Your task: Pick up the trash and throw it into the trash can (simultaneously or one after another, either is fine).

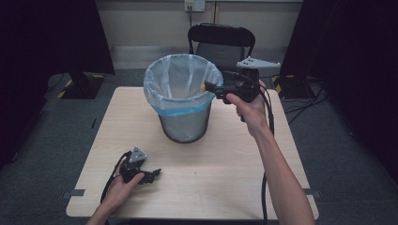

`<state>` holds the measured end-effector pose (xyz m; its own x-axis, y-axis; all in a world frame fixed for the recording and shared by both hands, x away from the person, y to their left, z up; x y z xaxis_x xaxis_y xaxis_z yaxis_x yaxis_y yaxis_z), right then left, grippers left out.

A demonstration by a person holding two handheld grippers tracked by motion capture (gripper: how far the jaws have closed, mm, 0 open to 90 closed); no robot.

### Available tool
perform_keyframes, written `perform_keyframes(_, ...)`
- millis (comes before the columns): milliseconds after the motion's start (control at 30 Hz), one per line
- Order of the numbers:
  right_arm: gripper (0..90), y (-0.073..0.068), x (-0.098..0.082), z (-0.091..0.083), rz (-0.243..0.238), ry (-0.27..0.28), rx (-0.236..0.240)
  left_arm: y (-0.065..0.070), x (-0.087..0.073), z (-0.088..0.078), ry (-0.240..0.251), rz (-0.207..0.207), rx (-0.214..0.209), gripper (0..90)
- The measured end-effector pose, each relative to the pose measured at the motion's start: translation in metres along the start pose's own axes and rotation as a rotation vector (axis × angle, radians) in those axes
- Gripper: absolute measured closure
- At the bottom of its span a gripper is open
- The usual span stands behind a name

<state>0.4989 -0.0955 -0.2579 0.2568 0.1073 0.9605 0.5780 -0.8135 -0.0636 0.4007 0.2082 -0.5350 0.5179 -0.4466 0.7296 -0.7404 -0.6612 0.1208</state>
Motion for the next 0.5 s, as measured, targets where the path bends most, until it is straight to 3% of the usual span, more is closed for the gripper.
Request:
perform_keyframes(167,16.8,0.004,-0.003,-0.006,-0.001,0.021,-0.047,0.0,0.0,0.0,0.0,0.0,0.0,13.5)
perform_keyframes(233,16.8,0.005,-0.006,-0.01,0.006,0.021,-0.045,0.0,0.0,0.0,0.0,0.0,0.0,13.5)
perform_keyframes(500,16.5,0.014,-0.028,-0.024,0.029,-0.021,-0.066,0.0,0.0,0.0,0.0,0.001,0.001,13.5)
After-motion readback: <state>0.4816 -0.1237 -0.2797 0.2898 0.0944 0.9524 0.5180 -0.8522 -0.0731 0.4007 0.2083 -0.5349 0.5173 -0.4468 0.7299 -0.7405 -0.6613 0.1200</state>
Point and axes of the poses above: each handheld gripper's, and its own axes: z roughly forward along the jaws, x roughly out of its top, y roughly to its right, the point moved 5 cm from there along z, roughly forward along the jaws, and after that the axes turned 11 degrees about -x, right-handed, at the moved point
